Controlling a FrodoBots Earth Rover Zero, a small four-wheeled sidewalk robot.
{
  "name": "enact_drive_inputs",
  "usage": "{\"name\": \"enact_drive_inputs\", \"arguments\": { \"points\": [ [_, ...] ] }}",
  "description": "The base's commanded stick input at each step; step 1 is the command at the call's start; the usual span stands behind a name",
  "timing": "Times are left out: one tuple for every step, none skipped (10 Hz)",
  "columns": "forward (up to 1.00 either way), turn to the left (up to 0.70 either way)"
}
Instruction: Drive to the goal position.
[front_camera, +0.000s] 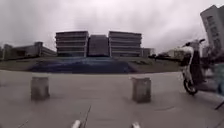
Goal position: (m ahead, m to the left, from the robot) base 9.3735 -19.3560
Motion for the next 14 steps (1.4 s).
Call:
{"name": "enact_drive_inputs", "arguments": {
  "points": [
    [1.0, 0.0],
    [1.0, 0.0],
    [1.0, 0.0],
    [1.0, 0.0],
    [1.0, 0.0],
    [1.0, 0.0],
    [1.0, 0.0],
    [1.0, 0.0],
    [1.0, 0.0],
    [1.0, 0.0],
    [1.0, 0.0],
    [1.0, 0.0],
    [1.0, 0.0],
    [1.0, 0.0]
  ]
}}
